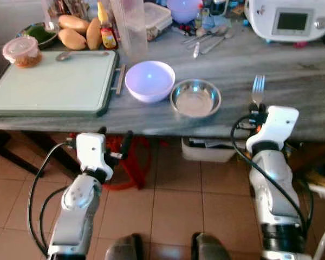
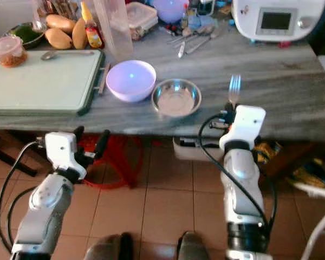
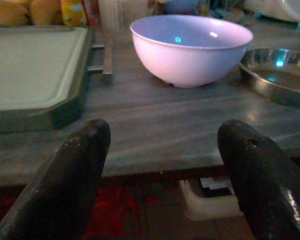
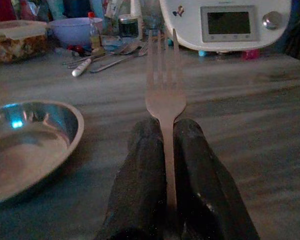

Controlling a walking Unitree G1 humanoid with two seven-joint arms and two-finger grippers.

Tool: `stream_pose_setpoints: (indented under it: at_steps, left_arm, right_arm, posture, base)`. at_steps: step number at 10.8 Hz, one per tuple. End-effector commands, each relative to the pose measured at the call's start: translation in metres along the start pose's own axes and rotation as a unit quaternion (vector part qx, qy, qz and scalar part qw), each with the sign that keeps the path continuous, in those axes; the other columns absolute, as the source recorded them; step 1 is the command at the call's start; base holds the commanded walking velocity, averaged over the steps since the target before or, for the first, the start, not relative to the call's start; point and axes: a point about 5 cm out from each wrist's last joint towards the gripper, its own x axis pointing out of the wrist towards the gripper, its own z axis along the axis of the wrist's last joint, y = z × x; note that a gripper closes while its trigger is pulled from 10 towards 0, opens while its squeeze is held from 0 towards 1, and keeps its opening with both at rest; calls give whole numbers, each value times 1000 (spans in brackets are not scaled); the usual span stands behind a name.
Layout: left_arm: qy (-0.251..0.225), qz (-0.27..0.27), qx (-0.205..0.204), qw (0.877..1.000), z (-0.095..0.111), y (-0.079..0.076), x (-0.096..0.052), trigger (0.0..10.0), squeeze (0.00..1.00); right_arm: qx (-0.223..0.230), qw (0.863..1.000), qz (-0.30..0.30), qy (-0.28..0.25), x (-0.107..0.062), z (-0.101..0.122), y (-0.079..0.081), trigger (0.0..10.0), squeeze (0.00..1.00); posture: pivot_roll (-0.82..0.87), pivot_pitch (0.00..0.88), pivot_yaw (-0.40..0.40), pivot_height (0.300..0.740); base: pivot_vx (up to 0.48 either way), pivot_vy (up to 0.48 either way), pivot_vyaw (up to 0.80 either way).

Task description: Setting the table

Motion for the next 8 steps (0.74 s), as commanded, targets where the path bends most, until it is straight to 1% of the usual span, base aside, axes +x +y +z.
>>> stream_pose_setpoints:
  at_steps: [1, 3, 5, 6, 7, 8]
  left_arm:
    - [0, -7, 6, 1000, 3, 0, -2, 10000, 0]
    - [7, 0, 7, 1000, 0, 2, -7, 10000, 0]
    - [18, 27, 7, 999, -5, 8, -19, 10000, 0]
    - [35, 63, 14, 997, -10, 18, -27, 10000, 0]
    - [45, 85, 22, 995, -13, 25, -35, 10000, 0]
    - [49, 93, 24, 994, -13, 29, -39, 10000, 0]
  right_arm:
    - [0, 1000, -6, -4, -1, 1, -2, 10000, 0]
    - [-4, 1000, -4, -5, -2, 2, -3, 10000, 0]
    - [-11, 1000, -5, -1, -6, 0, -6, 10000, 0]
    - [-13, 1000, -8, 6, -8, -3, -9, 10000, 0]
    - [-12, 1000, -9, 10, -8, -5, -11, 10000, 0]
    - [-10, 1000, -9, 13, -7, -5, -10, 10000, 0]
  posture:
    - [-45, 183, 63, 740]
    - [-51, 191, 56, 740]
    - [-55, 194, 46, 740]
    - [-52, 199, 45, 740]
    - [-48, 206, 47, 740]
    - [-42, 209, 45, 740]
  base:
    - [431, 0, -569]
    - [384, 0, 0]
    - [0, 0, 0]
    - [0, 0, 0]
    - [0, 0, 0]
    - [0, 0, 0]
